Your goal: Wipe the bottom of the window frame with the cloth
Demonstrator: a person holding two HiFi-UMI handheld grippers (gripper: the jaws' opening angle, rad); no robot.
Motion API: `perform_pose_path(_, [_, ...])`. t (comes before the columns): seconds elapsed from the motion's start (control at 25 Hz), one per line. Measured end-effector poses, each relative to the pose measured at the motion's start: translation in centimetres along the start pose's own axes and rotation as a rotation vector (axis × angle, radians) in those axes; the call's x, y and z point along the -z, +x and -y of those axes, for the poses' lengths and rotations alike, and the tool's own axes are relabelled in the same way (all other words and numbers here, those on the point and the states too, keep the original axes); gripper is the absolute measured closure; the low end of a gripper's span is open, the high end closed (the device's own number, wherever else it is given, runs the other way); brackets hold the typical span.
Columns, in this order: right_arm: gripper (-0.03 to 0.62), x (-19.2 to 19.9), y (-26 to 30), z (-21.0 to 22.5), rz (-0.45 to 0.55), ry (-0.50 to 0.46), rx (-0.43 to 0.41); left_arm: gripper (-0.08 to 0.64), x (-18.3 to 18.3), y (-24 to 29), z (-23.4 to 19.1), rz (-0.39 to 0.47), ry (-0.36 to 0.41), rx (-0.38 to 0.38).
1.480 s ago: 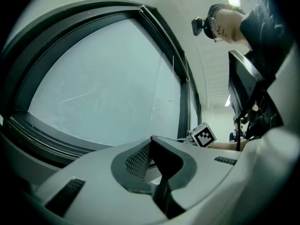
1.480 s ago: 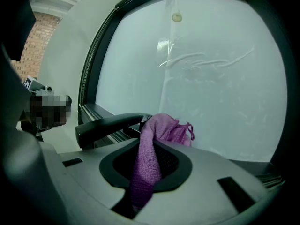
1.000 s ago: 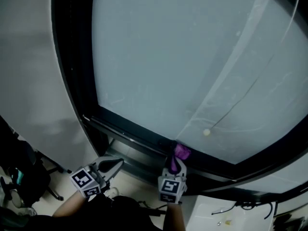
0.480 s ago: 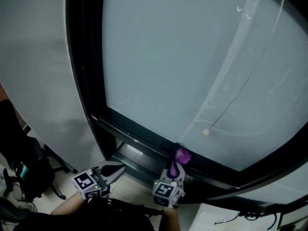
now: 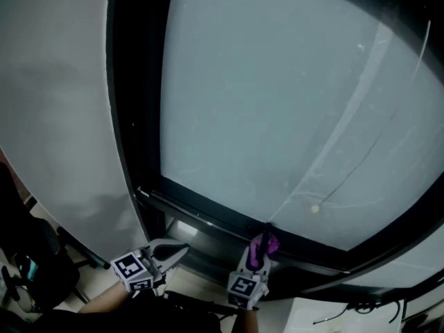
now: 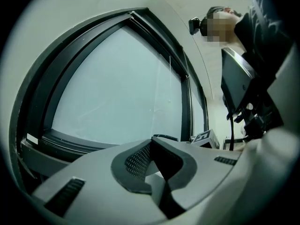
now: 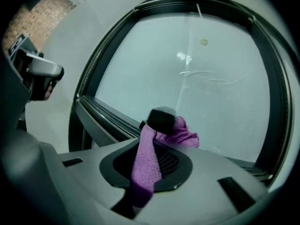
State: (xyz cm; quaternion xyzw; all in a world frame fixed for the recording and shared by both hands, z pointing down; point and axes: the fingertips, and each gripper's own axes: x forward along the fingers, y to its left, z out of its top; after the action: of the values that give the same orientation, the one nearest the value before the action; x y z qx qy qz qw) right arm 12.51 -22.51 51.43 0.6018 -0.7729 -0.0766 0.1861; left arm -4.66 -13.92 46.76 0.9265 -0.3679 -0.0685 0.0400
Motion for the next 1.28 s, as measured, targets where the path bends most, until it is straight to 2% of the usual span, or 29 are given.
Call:
perform_pose_path(0.2, [0.526,-0.1,0.6,-2.1,-0.052,-0.154,0.061,0.558,0.2,-0.8,-1.9,0.003,-0.006,0.038])
perform_pose_path(0.44, [0.526,-0.4,0.8,-2.3,-0.061,-0.122,0.168,0.558,0.1,-1.9,-3.8,0.004,-0.016,0.057])
perform_pose_path(0.64, [0.526,-1.2,1.4,-3.2,-0.085,-0.178,0.237,0.557,0.0,-2.8,-5.3,-0.001,-0.032,0.06])
perform_pose_path(0.8, [0.526,-1.9,2.1,-3.4,-0.115,-0.134,0.234,0.557,0.0,-3.1,-6.2,-0.015,-0.033,0.092])
perform_pose_path(0.92, [0.526,-2.9,3.4,-3.6,-0.138,-0.062,0.19,0.558,-0.2,-2.8,-6.5,-0.009,-0.034,0.113])
perform_pose_path(1.12, [0.526,-3.1,4.7,-3.2,-0.165,0.082,0.177,0.558,-0.5,-2.2,-6.4,0.007,-0.035,0.142])
perform_pose_path(1.2, [0.526,-3.2,4.7,-3.3,-0.182,0.069,0.179,0.558,-0.6,-2.1,-6.6,0.011,-0.037,0.142])
perform_pose_path(1.28, [0.528,-3.7,4.9,-3.3,-0.181,-0.007,0.177,0.558,-0.7,-2.1,-6.9,0.014,-0.036,0.139])
